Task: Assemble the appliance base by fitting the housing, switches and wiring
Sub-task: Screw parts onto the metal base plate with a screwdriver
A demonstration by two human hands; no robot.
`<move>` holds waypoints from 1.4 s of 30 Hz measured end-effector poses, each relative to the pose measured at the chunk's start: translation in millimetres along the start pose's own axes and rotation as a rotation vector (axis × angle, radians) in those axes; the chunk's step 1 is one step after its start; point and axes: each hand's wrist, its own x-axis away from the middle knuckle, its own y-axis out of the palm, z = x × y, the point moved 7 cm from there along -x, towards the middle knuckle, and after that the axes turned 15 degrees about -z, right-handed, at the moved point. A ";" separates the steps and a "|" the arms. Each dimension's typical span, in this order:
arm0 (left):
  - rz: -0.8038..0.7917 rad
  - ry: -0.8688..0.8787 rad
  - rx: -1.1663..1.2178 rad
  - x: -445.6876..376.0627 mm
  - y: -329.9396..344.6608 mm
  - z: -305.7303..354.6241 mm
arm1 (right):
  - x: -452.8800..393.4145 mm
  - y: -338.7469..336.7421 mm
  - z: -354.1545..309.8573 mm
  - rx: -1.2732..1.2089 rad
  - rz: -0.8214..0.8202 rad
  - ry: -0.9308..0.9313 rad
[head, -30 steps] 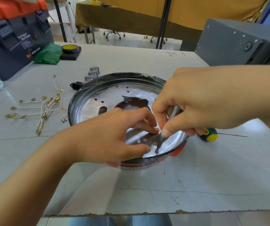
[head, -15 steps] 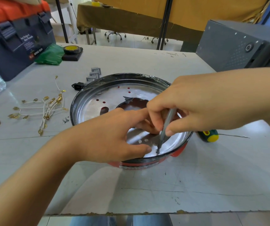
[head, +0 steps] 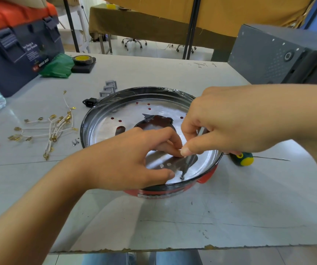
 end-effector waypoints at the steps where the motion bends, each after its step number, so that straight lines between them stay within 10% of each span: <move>1: -0.002 0.003 0.005 -0.2 0.1 0.0 | -0.2 0.3 -2.4 0.033 0.009 -0.017; 42: 0.013 0.054 0.037 1.5 0.2 5.7 | -4.2 -4.4 -2.6 -0.129 0.123 -0.017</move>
